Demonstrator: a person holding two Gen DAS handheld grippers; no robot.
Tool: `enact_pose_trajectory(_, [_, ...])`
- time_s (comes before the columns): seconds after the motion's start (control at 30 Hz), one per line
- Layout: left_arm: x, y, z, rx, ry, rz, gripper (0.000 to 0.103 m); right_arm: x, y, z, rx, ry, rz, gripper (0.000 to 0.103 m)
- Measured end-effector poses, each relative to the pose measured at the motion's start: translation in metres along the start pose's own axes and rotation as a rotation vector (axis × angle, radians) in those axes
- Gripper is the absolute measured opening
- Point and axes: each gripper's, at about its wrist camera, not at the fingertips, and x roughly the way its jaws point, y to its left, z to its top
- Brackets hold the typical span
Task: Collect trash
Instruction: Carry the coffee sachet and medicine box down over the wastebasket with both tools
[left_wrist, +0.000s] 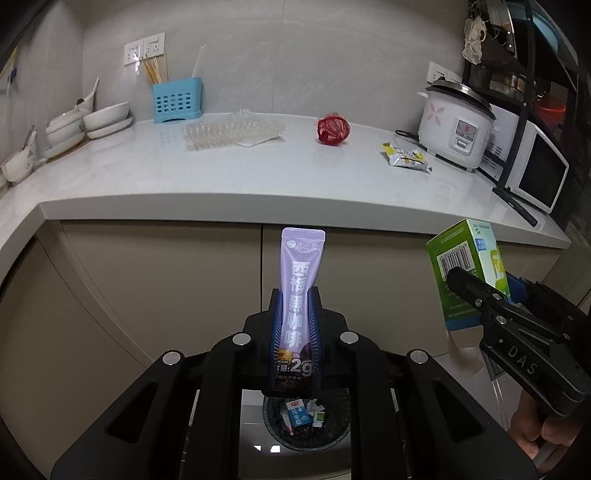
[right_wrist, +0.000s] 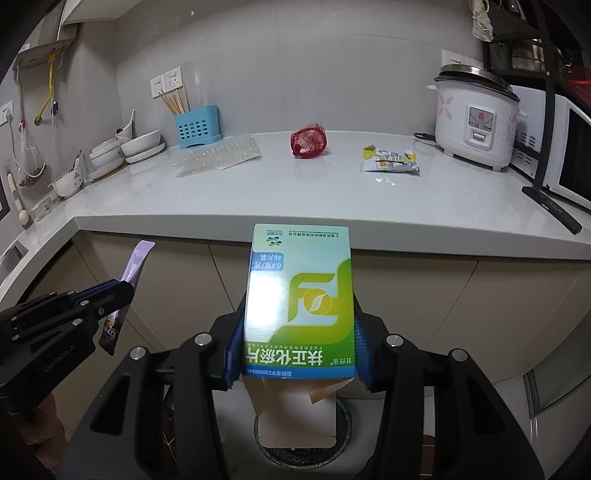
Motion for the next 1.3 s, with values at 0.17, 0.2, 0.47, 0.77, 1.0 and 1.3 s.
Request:
enact_pose_trajectory(0.17, [0.011, 0.002, -0.024, 0.001, 0.010, -0.019, 0.014, 0.011, -0.001, -0.033, -0.001, 0.024, -0.012, 0.045])
enact_pose_trajectory(0.2, [0.014, 0.003, -0.029, -0.003, 0.011, -0.022, 0.013, 0.014, -0.001, -0.039, -0.001, 0.030, -0.012, 0.045])
enact_pose_trajectory(0.47, [0.055, 0.008, -0.070, -0.012, 0.065, -0.021, 0.013, 0.056, 0.001, -0.100, 0.011, 0.111, -0.016, 0.045])
enact_pose_trajectory(0.77, [0.125, 0.016, -0.119, -0.053, 0.167, -0.024, 0.013, 0.117, -0.007, -0.158, 0.005, 0.206, -0.077, 0.045])
enact_pose_trajectory(1.0, [0.180, 0.020, -0.158, -0.065, 0.247, -0.013, 0.013, 0.171, -0.019, -0.206, 0.026, 0.301, -0.097, 0.045])
enact_pose_trajectory(1.3, [0.257, 0.020, -0.208, -0.047, 0.392, 0.032, 0.013, 0.233, -0.037, -0.248, 0.074, 0.433, -0.131, 0.045])
